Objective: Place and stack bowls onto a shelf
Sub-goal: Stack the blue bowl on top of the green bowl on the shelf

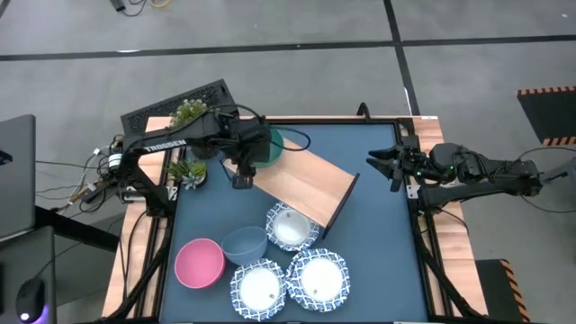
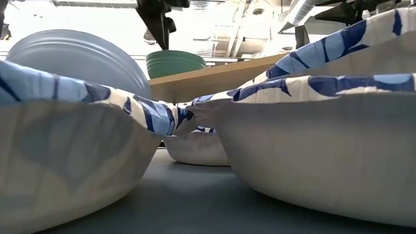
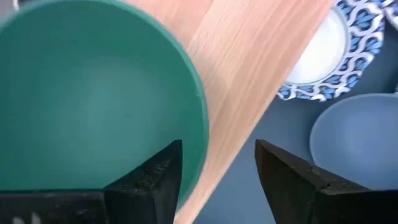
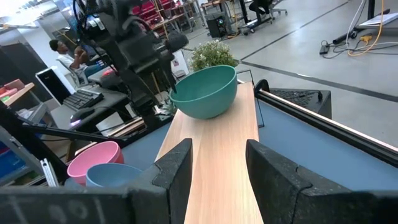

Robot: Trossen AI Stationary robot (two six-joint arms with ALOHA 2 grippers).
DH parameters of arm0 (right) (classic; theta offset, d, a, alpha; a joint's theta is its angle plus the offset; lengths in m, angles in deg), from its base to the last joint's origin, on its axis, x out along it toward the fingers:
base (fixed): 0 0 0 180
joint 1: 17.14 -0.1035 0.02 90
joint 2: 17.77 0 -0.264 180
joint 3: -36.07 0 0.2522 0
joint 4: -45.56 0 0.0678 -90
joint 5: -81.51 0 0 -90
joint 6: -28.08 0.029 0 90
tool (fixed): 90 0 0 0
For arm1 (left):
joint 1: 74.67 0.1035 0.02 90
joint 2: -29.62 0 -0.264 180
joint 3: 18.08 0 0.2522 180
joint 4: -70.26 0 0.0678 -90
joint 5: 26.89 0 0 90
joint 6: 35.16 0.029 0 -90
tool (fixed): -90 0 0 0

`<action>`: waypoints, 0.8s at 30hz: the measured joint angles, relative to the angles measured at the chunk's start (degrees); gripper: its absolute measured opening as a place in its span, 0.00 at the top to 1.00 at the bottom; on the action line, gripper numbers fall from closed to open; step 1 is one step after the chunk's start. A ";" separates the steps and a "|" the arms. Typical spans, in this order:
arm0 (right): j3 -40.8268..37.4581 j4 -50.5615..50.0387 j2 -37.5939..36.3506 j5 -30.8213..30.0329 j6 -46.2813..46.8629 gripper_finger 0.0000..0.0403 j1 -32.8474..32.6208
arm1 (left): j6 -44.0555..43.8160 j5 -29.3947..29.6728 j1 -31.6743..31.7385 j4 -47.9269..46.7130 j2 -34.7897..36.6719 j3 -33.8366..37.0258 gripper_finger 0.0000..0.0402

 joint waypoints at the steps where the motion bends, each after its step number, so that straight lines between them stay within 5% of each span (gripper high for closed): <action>1: 0.00 0.00 0.02 0.00 0.00 0.56 0.00 | -0.20 0.00 -0.29 -0.89 0.00 -1.21 0.53; 5: 0.00 0.00 0.00 0.00 -0.90 0.56 0.00 | -1.73 -0.57 -2.29 -6.15 0.00 -7.68 0.53; 12: 0.00 -0.02 0.00 0.01 -0.90 0.56 0.01 | -11.13 -16.07 -11.37 -9.67 1.21 -12.85 0.55; 24: 0.00 -3.13 0.00 0.02 -0.87 0.56 0.02 | -26.12 -16.02 -30.34 8.86 2.46 2.42 0.55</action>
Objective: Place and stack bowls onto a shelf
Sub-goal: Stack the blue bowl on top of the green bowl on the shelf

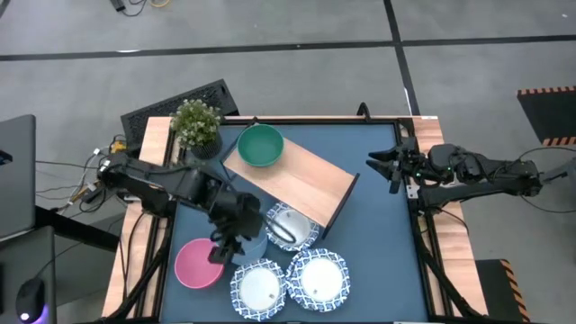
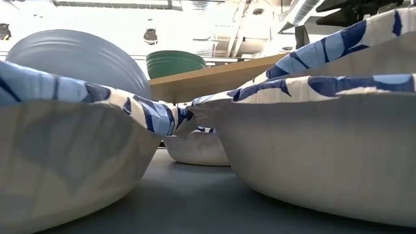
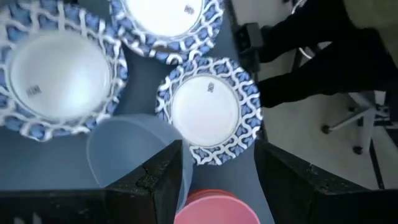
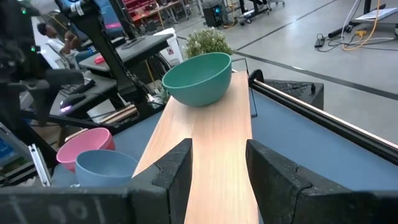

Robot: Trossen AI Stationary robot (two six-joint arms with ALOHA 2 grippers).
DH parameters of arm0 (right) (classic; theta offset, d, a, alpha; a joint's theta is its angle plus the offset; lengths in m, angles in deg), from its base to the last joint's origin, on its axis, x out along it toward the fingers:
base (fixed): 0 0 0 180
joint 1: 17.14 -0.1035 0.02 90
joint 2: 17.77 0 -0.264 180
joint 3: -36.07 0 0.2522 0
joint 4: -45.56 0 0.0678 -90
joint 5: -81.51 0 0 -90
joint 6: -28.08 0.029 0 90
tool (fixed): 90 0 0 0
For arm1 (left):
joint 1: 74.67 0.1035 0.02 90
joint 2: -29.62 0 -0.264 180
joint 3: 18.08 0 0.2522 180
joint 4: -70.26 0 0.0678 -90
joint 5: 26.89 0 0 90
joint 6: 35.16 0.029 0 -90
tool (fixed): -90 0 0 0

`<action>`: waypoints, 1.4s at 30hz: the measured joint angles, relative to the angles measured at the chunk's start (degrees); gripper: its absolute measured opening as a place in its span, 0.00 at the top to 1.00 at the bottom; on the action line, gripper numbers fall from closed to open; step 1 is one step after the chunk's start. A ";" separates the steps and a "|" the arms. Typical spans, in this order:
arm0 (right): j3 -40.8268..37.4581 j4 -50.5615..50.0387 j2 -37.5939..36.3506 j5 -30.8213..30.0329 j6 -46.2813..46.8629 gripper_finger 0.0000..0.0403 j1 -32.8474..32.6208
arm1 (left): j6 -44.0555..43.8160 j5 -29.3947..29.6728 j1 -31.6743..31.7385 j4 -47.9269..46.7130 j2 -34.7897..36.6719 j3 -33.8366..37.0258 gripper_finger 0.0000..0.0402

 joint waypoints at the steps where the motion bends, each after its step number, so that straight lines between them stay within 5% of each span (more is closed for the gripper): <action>1: 0.00 -0.01 0.00 0.00 0.00 0.56 -0.01 | -1.18 0.41 -0.30 0.80 0.33 1.80 0.55; 13: 0.00 0.04 0.00 0.00 -0.31 0.56 -0.01 | -14.58 -2.39 -0.69 18.95 9.37 29.15 0.55; 28: 0.00 0.04 0.00 0.00 -0.02 0.56 -0.01 | -14.70 3.08 -3.53 26.97 9.85 38.37 0.56; 39: 0.00 0.07 0.00 0.00 0.03 0.56 -0.01 | -9.72 0.85 -3.14 29.00 9.82 39.79 0.97; 42: 0.00 0.07 0.00 0.00 0.04 0.56 -0.02 | -9.75 -0.44 -2.94 29.82 9.81 40.37 0.99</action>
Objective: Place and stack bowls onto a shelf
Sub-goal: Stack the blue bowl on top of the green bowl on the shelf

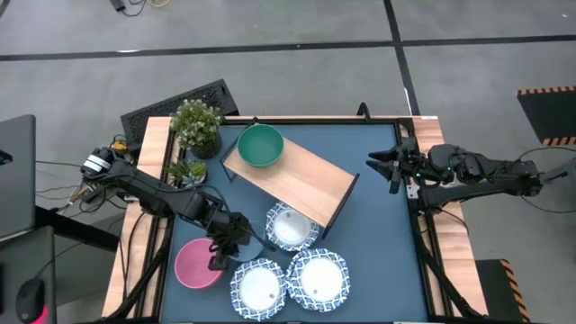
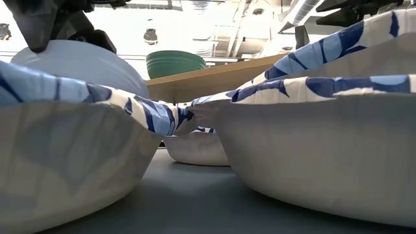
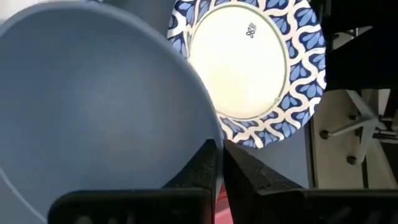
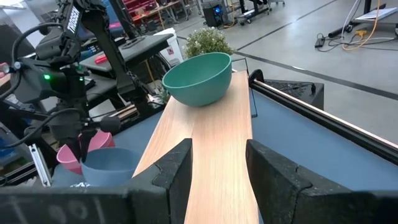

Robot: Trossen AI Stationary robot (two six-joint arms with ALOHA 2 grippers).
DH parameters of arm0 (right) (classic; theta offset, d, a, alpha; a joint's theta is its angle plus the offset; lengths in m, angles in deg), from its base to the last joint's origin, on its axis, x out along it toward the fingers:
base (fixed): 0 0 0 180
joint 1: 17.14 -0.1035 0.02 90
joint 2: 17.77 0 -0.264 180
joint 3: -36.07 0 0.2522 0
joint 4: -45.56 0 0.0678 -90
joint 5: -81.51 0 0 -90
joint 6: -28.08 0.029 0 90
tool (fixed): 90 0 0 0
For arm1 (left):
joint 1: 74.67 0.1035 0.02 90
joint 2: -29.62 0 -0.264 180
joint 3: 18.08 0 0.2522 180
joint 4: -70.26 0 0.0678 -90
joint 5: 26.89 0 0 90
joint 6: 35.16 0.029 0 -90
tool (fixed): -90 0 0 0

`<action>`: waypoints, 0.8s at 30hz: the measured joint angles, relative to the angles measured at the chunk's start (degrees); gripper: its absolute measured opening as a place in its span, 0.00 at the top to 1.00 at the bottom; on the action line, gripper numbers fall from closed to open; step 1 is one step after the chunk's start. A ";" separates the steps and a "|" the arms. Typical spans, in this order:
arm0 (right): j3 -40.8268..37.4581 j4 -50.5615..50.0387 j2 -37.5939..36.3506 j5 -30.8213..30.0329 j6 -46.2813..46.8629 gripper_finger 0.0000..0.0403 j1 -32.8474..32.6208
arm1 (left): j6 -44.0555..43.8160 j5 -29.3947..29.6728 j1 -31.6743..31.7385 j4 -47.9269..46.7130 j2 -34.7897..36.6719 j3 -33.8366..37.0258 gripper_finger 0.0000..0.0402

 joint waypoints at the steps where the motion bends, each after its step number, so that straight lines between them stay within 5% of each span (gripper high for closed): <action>1: 0.00 0.02 0.00 0.00 0.00 0.56 0.00 | -0.02 0.05 0.02 -0.04 0.02 0.02 0.99; 17: 0.00 0.07 -0.02 0.00 -0.31 0.56 0.00 | -8.21 -4.47 3.38 -9.78 9.76 -14.84 1.00; 20: 0.00 0.07 0.00 -0.02 -0.31 0.56 0.01 | -6.15 1.19 4.02 -11.33 12.59 -20.77 1.00; 24: 0.00 0.07 0.00 -0.02 -0.36 0.56 0.01 | 1.36 16.06 6.08 -13.79 13.92 -29.45 1.00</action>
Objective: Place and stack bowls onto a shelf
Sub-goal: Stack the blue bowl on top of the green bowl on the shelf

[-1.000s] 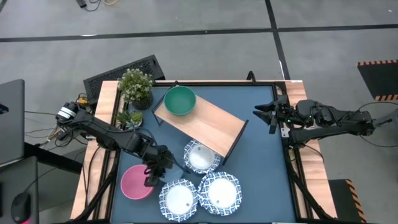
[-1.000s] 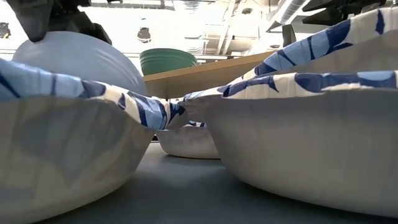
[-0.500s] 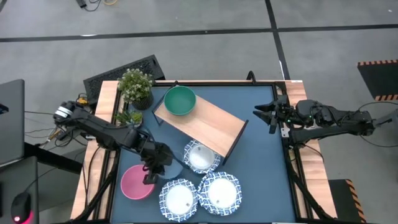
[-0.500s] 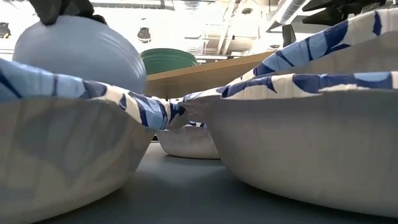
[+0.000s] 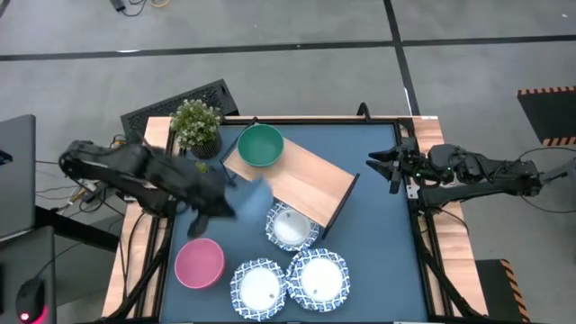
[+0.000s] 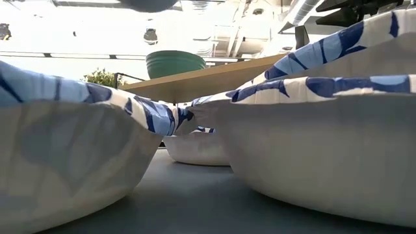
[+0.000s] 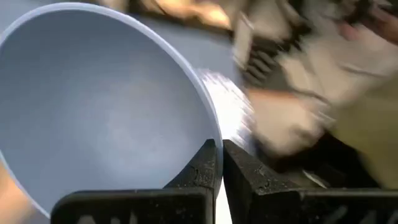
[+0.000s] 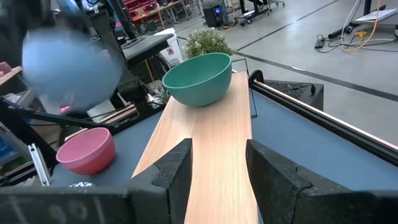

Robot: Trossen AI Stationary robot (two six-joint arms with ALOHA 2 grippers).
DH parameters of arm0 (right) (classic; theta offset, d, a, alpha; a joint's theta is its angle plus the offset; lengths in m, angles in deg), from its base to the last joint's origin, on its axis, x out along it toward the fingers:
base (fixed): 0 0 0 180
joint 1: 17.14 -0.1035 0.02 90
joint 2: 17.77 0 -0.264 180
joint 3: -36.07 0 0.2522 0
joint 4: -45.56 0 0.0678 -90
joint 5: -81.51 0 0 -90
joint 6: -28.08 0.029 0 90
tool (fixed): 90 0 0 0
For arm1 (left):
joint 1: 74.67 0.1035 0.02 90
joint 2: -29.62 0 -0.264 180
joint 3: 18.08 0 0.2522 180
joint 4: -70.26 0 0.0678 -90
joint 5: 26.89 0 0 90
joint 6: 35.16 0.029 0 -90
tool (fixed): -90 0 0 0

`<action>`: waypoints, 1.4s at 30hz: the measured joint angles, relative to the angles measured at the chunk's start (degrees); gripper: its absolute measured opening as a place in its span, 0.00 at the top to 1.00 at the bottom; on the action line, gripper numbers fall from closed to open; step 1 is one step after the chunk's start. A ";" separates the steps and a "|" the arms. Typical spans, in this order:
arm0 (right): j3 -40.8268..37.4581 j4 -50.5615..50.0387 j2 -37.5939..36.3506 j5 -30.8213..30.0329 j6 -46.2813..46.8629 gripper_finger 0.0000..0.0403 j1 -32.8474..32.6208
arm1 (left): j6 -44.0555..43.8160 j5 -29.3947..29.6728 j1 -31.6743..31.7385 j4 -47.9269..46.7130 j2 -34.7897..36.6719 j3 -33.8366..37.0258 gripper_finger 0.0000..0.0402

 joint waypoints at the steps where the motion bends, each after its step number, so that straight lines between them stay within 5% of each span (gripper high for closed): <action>1: -0.02 0.00 0.00 -0.05 -0.08 0.56 -0.01 | 3.23 4.06 0.56 -0.71 0.00 -2.32 1.00; 4: 0.00 0.00 0.00 -1.59 -0.12 0.56 0.01 | 14.81 15.29 2.74 -2.15 -0.43 -8.60 1.00; 7: 0.00 -0.02 -0.02 -1.93 -0.12 0.56 0.01 | 24.37 19.49 6.41 -2.76 -1.69 -12.88 1.00; 14: -0.02 -0.11 -0.01 -2.02 -0.10 0.56 0.01 | 33.53 14.42 17.89 -17.59 -10.27 -20.79 1.00; 20: -0.02 -0.26 -0.02 -2.19 -0.10 0.56 0.01 | 39.50 14.94 21.57 -31.35 -19.84 -25.41 1.00; 30: -0.02 -1.01 -0.02 -2.62 0.34 0.56 0.01 | 47.01 13.99 21.68 -36.04 -29.05 -25.51 1.00; 42: -0.02 -0.98 -0.02 -2.62 0.36 0.56 0.01 | 46.97 9.86 24.16 -36.16 -29.92 -25.51 0.96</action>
